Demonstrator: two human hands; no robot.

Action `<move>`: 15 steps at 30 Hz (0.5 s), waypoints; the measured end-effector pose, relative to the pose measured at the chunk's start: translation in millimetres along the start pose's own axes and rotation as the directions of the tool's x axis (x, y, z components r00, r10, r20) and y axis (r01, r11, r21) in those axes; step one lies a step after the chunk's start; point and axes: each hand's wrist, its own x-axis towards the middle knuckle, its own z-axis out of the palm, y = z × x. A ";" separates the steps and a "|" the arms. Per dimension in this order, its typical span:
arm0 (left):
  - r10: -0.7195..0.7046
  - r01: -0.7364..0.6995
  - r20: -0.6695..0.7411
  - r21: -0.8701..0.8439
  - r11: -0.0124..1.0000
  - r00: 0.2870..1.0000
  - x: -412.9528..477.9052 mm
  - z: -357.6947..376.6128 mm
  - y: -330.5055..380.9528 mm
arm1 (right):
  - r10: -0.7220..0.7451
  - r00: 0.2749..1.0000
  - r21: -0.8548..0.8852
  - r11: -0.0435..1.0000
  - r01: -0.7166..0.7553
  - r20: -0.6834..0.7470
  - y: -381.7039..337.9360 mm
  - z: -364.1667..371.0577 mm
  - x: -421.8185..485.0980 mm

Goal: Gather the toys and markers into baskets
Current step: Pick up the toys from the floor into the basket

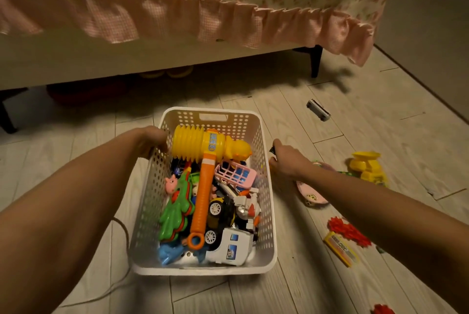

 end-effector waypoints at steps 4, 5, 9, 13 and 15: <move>-0.029 0.029 -0.013 -0.010 1.000 0.999 -0.6 7.9 3.1 | -0.083 0.997 -0.050 0.995 0.083 0.000 -8.8 -8.3 10.3; -0.033 0.033 -0.009 -0.017 0.999 0.999 0.4 10.8 5.6 | -0.087 0.996 -0.080 0.993 0.088 0.011 -9.5 -10.9 11.4; -0.047 0.047 0.006 -0.033 0.998 0.999 2.3 24.5 18.2 | -0.019 0.991 -0.019 1.000 0.016 -0.135 -12.6 -37.5 11.9; -0.043 0.045 0.035 -0.051 0.998 0.998 1.5 35.3 28.6 | 0.112 0.899 0.197 0.980 -0.029 -0.423 -24.8 -91.5 5.2; -0.049 0.053 0.046 -0.090 0.995 0.998 2.8 40.9 30.4 | 0.130 0.887 0.301 0.953 0.011 -0.443 -37.4 -109.8 -3.7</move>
